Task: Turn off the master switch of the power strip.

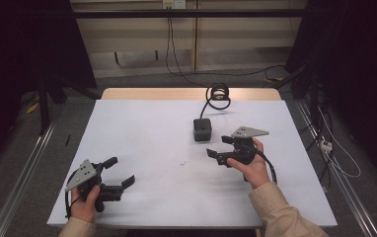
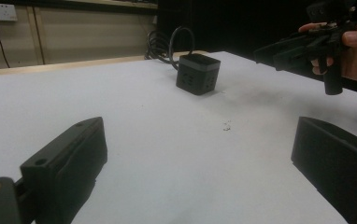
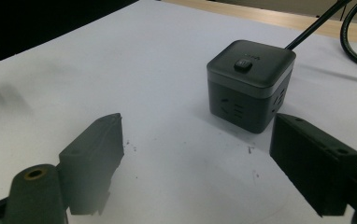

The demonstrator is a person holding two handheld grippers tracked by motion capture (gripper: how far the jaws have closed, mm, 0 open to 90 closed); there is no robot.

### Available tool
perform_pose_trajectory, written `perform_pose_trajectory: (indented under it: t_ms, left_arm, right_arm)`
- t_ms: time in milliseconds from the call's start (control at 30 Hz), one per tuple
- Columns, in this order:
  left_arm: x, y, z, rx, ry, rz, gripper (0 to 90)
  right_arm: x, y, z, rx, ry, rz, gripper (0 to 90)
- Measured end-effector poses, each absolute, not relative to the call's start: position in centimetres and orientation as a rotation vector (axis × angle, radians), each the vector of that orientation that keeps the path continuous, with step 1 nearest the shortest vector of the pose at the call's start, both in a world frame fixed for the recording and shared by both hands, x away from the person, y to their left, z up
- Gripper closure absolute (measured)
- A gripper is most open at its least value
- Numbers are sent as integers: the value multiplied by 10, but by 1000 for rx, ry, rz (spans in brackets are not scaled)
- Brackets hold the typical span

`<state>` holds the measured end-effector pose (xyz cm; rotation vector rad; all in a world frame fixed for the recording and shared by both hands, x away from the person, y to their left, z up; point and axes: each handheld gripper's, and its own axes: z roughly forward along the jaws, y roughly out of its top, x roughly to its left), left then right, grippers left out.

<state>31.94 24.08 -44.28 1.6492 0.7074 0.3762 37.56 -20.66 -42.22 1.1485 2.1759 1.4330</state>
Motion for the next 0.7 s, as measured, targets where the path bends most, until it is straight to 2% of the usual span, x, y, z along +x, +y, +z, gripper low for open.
perform_pose_trajectory:
  t_ms: [700]
  left_arm:
    - [319, 239, -443, 1653, 708, 375, 34]
  right_arm:
    - [351, -222, -430, 1137, 2183, 1437, 175]
